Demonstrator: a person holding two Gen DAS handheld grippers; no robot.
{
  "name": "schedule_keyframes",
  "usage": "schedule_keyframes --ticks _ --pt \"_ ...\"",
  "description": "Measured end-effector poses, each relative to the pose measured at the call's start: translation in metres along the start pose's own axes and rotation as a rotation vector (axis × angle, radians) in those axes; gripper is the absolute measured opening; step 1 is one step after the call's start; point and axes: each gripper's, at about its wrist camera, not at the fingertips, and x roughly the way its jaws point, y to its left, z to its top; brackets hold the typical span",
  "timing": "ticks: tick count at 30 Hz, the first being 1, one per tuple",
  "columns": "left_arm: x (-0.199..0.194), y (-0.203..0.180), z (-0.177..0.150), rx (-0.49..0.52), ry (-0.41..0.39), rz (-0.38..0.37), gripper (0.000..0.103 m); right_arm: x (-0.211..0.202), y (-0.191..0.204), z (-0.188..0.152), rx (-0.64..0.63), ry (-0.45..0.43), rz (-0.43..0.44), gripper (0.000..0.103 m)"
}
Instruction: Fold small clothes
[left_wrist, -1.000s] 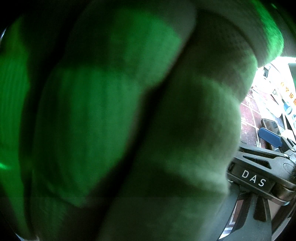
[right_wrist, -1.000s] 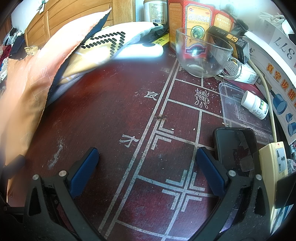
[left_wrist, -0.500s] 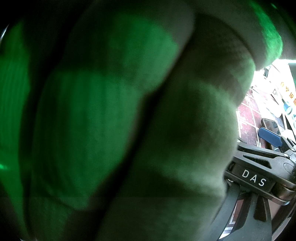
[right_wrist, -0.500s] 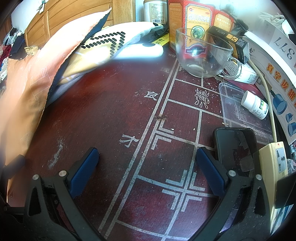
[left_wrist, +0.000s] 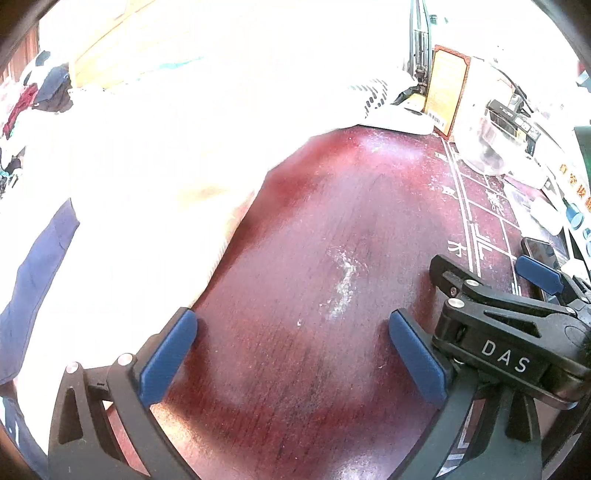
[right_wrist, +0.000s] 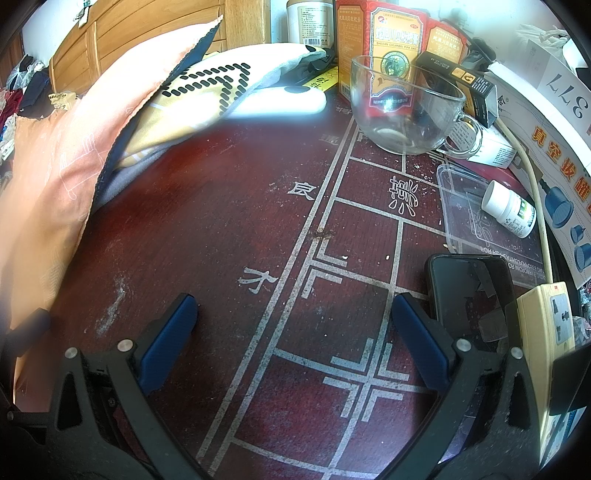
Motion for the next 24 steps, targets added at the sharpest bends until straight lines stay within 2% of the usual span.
schedule_keyframes --ticks 24 --pt "0.0008 -0.0011 0.0028 0.000 0.001 0.000 0.103 0.0001 -0.0002 0.0000 0.002 0.000 0.000 0.103"
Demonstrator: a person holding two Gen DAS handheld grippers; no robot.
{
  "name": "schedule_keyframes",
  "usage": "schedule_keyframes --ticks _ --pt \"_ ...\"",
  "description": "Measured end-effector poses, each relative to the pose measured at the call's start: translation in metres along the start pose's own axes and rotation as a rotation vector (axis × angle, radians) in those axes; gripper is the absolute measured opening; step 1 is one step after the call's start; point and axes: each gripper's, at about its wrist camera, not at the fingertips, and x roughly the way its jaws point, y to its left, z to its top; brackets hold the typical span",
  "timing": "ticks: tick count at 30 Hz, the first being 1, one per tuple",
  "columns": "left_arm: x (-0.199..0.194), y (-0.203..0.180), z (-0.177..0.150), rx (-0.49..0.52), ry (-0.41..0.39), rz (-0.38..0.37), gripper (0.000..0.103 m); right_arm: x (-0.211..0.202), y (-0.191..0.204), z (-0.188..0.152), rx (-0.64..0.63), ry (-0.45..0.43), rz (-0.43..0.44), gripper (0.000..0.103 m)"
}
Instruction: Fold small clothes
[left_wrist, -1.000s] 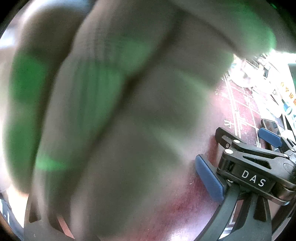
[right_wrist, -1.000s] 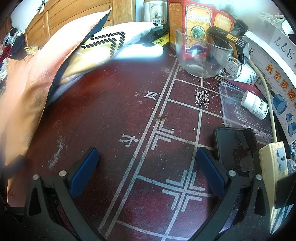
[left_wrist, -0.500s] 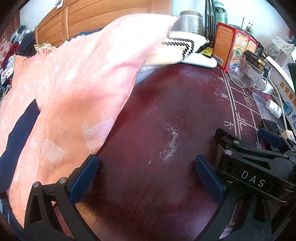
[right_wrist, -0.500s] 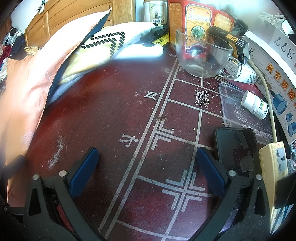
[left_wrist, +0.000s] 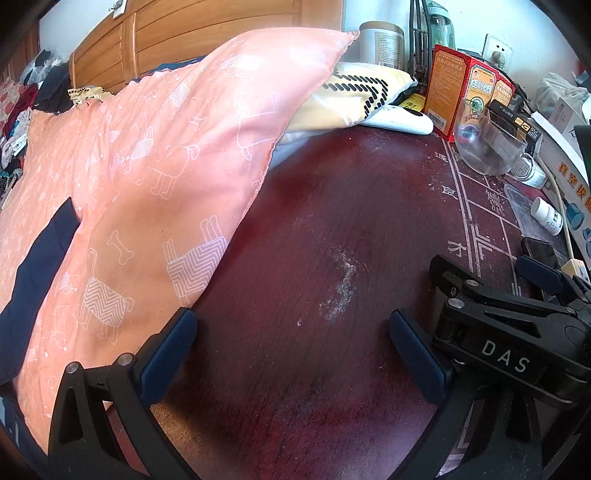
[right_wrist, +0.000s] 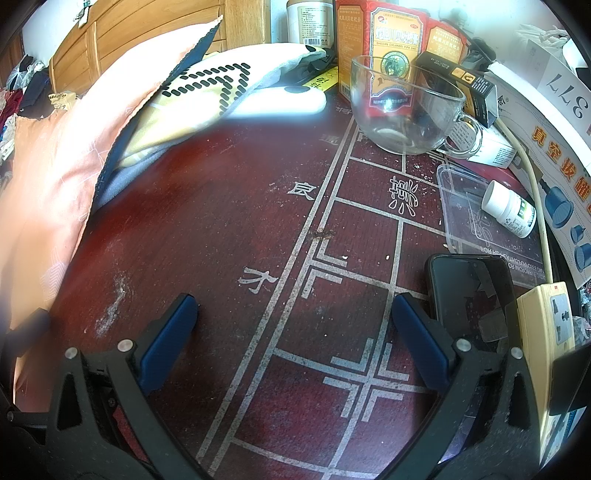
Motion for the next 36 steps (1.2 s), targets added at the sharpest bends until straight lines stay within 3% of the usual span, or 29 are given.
schedule_keyframes --ticks 36 --pt "0.0024 -0.0042 0.0053 0.014 0.003 -0.006 0.103 0.0005 0.0014 0.0001 0.007 0.000 -0.002 0.103"
